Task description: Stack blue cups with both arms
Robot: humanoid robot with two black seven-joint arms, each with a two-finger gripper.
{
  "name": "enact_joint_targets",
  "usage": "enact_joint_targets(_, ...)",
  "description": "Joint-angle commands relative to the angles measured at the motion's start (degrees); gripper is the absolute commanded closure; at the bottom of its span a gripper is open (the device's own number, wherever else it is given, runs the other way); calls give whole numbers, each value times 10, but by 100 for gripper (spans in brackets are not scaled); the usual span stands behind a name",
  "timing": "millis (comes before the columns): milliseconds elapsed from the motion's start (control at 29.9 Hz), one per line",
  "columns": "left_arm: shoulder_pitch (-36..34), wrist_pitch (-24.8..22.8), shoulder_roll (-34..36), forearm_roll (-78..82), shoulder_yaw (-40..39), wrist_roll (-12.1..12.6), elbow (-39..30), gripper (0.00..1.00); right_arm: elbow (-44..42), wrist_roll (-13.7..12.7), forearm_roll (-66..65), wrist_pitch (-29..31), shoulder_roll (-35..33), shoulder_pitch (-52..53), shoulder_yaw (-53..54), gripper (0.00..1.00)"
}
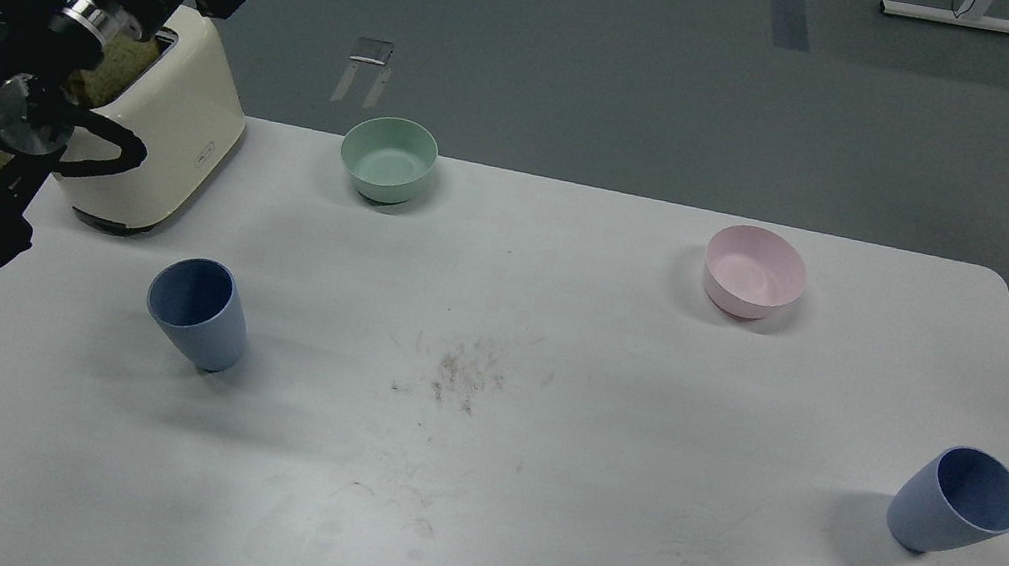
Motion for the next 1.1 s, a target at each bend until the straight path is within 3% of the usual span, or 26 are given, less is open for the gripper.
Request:
enact_joint_targets(0,1,0,1,4,9,0,-1,2,1,0,0,0,9,-1,4,0)
enact_joint_targets(869,3,0,-8,4,7,1,8,2,8,0,54,0,35,-16,6,0)
enact_joint_targets(1069,9,0,19,1,6,1,-2,2,23,1,54,0,31,-44,6,0)
